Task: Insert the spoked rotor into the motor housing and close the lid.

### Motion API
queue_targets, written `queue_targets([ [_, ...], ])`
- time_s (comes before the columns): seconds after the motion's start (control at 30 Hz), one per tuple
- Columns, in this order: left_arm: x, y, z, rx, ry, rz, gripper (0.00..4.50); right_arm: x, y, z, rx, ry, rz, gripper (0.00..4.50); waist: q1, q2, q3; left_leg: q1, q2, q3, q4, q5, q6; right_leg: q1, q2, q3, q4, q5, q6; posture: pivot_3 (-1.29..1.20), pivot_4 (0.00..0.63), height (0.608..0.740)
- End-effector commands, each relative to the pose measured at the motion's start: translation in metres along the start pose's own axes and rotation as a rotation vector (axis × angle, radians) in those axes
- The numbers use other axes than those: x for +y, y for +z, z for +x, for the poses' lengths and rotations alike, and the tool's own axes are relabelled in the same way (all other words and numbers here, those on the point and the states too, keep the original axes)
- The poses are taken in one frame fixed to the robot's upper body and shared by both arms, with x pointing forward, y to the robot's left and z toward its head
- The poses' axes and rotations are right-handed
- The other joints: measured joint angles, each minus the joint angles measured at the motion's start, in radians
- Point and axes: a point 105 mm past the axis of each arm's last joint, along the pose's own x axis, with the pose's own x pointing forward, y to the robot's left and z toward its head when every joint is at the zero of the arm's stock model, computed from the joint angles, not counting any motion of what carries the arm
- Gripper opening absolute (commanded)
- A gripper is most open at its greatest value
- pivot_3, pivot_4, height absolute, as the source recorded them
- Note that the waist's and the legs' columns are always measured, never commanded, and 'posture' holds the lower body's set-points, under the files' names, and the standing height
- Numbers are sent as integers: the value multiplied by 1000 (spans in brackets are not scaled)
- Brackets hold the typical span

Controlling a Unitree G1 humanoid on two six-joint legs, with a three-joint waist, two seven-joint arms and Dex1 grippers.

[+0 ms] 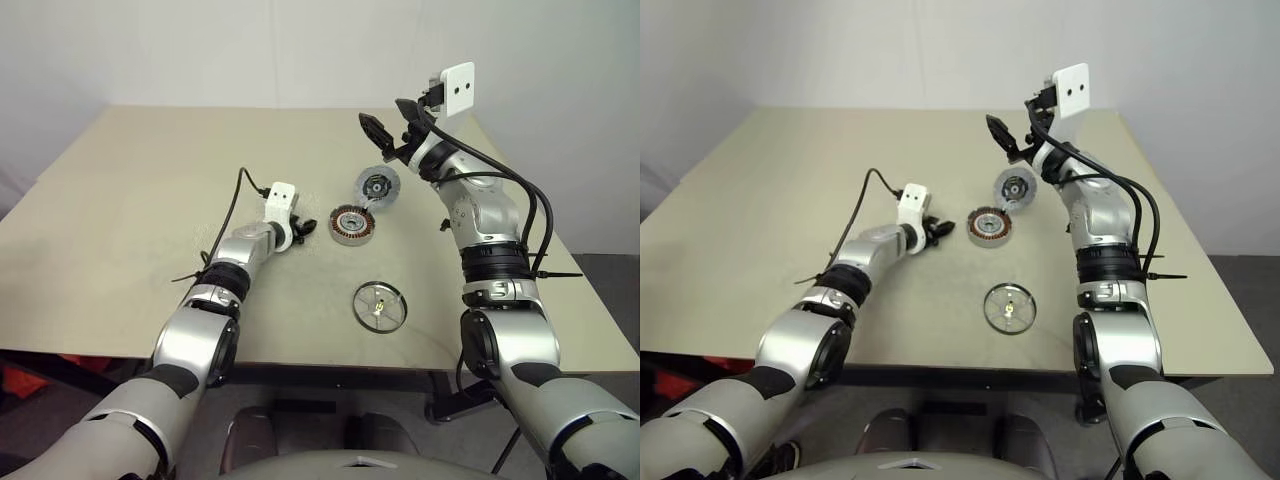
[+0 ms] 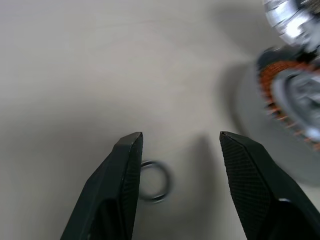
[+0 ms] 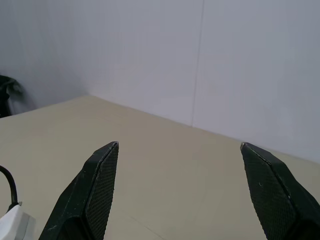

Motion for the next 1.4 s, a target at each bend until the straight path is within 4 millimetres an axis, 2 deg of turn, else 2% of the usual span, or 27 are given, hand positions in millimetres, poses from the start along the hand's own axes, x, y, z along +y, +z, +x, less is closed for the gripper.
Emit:
queue_targets([
  [0.03, 8, 11, -2, -36, 51, 124, 2588, 2, 21, 4, -65, 15, -29, 4413, 1, 0, 0, 0, 0, 0, 0, 0, 0, 0, 0, 0, 0, 0, 0, 0, 0, 740],
  [0.27, 7, 1, -2, -25, 58, 177, 2588, 7, 22, 8, -68, 35, -24, 4413, 2, 0, 0, 0, 0, 0, 0, 0, 0, 0, 0, 0, 0, 0, 0, 0, 0, 740],
  [0.5, -5, -6, 1, -35, 3, 122, 2588, 7, 23, 8, -70, 38, -26, 4413, 4, 0, 0, 0, 0, 0, 1, 0, 0, 0, 0, 0, 0, 0, 0, 0, 0, 740],
  [0.7, -16, -23, 3, -2, -53, 59, 2588, 4, 24, 6, -71, 31, -31, 4413, 9, 0, 0, 0, 0, 0, 0, 0, 1, 0, -1, 0, 0, 0, 0, 0, 0, 740],
  [0.87, -18, -24, 3, 5, -65, 63, 2588, 4, 23, 6, -71, 31, -32, 4413, 11, 0, 0, 0, 0, 0, 0, -1, 1, 1, -2, 0, 0, 0, 0, 0, 0, 740],
  [1.1, -12, -29, 0, 30, -45, 98, 2588, 3, 23, 7, -70, 26, -32, 4413, 22, 0, 0, 1, 0, 0, 0, -1, 0, 1, -2, 0, 0, 0, 0, 0, 0, 740],
  [1.4, 4, -46, -15, 74, -18, 170, 2588, 1, 24, 6, -72, 21, -35, 4413, 18, 1, 0, 0, 1, 1, -1, -2, -2, 1, -2, 0, 0, 0, 0, 0, 0, 740],
])
